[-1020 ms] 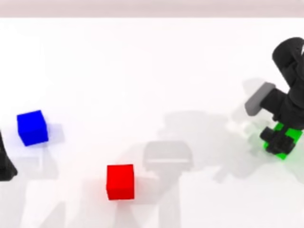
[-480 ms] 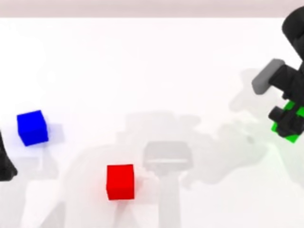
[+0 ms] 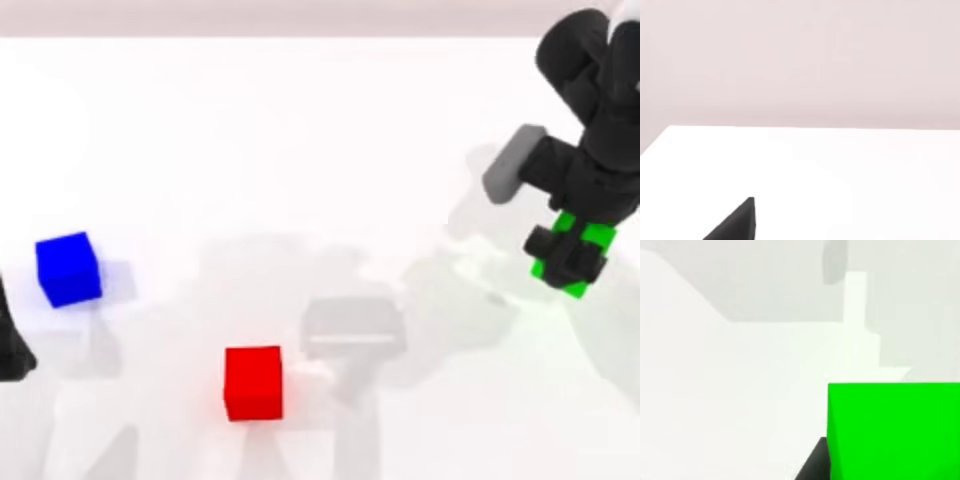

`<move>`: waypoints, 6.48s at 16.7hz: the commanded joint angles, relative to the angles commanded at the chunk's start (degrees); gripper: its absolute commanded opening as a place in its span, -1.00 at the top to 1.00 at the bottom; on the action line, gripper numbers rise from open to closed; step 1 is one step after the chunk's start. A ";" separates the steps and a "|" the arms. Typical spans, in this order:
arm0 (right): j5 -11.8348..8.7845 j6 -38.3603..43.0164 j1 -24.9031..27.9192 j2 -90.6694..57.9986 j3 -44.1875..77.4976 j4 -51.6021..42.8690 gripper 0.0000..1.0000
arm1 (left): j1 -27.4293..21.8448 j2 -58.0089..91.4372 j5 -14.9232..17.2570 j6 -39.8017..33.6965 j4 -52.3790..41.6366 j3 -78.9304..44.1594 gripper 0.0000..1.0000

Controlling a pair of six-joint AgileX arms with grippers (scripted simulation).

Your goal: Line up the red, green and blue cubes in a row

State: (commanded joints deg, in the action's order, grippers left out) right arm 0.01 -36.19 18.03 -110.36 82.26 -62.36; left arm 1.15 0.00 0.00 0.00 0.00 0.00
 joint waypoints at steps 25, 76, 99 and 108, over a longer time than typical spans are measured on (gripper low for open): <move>-0.03 -1.35 33.51 -10.72 3.60 7.63 1.00 | 0.00 0.00 0.00 0.00 0.00 0.00 -1.00; -2.75 11.65 13.55 36.43 -18.70 19.82 -1.00 | -1.55 40.77 0.07 26.77 -24.35 -32.98 -1.00; -0.01 36.19 -17.46 110.36 -82.26 62.36 -1.00 | -4.00 112.23 0.05 70.45 -64.05 -86.24 -1.00; -0.01 36.19 -17.46 110.36 -82.26 62.36 -1.00 | -4.20 117.63 0.11 70.54 -48.80 -76.73 -1.00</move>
State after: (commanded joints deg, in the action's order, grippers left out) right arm 0.00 0.00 0.57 0.00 0.00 0.00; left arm -3.05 117.63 0.11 70.54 -48.80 -76.73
